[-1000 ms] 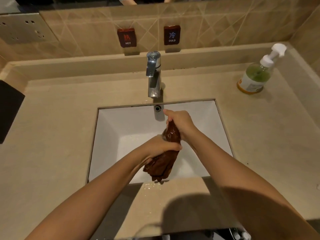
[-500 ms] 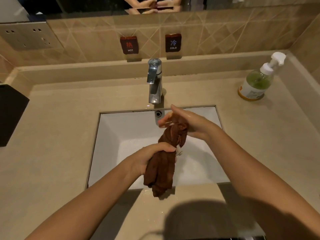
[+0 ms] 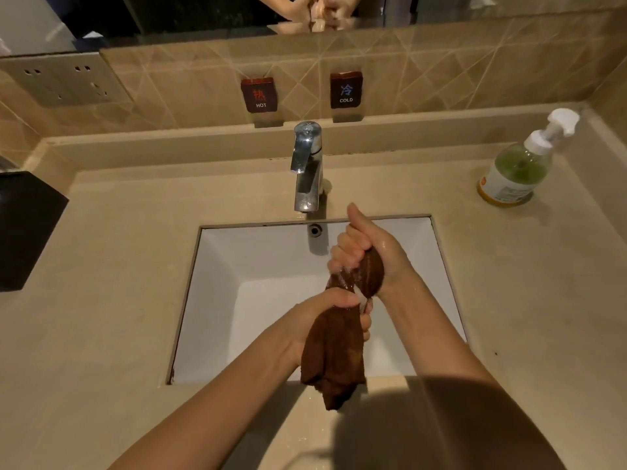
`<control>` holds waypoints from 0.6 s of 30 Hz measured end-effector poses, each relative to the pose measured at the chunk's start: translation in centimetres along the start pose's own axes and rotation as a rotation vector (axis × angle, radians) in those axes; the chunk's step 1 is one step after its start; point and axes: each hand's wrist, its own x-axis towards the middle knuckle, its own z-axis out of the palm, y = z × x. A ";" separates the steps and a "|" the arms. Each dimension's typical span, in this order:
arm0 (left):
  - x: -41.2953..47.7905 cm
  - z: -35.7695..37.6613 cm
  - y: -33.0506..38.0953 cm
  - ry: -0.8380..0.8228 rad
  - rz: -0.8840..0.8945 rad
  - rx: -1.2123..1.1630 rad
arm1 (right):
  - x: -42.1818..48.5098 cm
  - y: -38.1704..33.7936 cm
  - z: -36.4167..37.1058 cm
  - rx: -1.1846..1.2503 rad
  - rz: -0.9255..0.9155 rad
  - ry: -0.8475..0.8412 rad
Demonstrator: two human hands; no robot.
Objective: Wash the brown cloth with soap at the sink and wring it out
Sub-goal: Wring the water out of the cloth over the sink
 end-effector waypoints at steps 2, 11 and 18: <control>0.0 0.2 0.3 0.154 -0.001 0.033 | 0.2 -0.2 0.3 -0.088 0.037 0.149; 1.0 0.1 0.8 0.424 -0.048 0.233 | 1.9 0.4 0.5 -0.579 -0.071 0.428; 1.3 0.0 0.5 0.467 -0.077 0.239 | 2.0 0.8 0.8 -0.829 -0.122 0.520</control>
